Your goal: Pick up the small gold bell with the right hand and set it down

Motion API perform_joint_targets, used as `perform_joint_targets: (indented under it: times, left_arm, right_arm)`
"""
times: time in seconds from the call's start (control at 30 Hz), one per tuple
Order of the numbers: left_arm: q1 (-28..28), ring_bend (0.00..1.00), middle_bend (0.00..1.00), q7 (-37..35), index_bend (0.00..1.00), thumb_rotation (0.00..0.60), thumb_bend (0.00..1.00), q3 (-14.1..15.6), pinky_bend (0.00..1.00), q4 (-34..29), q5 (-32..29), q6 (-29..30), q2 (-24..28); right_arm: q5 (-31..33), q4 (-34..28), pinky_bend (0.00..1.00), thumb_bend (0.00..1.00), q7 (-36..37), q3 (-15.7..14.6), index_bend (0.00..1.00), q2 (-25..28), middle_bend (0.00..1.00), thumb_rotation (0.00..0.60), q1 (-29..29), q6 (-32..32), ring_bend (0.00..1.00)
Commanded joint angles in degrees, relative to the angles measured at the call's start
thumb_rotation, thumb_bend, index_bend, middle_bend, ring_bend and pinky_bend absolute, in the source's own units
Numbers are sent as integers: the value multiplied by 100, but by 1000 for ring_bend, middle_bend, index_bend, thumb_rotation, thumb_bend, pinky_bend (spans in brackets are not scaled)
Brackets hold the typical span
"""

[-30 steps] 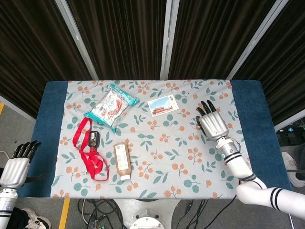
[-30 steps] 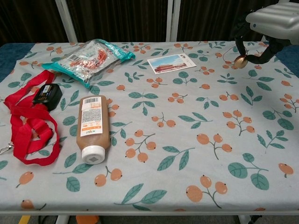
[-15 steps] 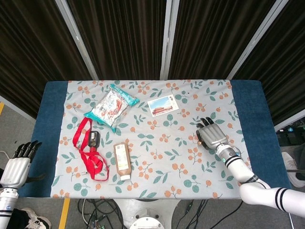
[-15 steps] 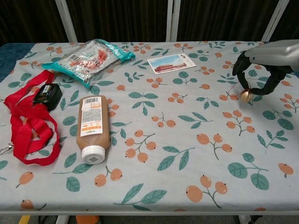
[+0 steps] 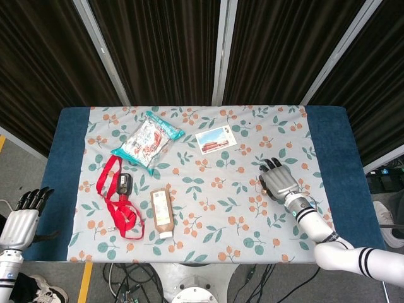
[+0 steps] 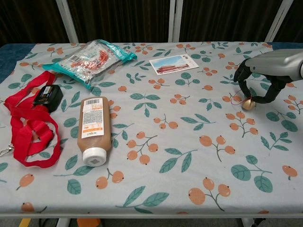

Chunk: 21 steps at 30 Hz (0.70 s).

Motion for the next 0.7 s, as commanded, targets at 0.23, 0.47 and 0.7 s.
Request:
perform_joint_targets:
  times: [0.23, 0.47, 0.7]
  left_arm:
    - [2, 0, 35, 2, 89, 600, 5, -2, 40, -2, -3, 1, 4]
    - [9, 0, 35, 21, 89, 600, 5, -16, 39, -19, 6, 41, 14]
    - [33, 0, 35, 109, 89, 600, 5, -80, 39, -142, 38, 214, 84]
  right_arm:
    - [-73, 13, 0, 109, 77, -100, 322, 105, 50, 600, 44, -116, 0]
    - [-505, -313, 0, 25, 405, 8, 0, 345, 0, 600, -138, 327, 0]
    - [-2657, -636, 0, 4, 1074, -397, 0, 951, 0, 600, -1592, 2940, 0]
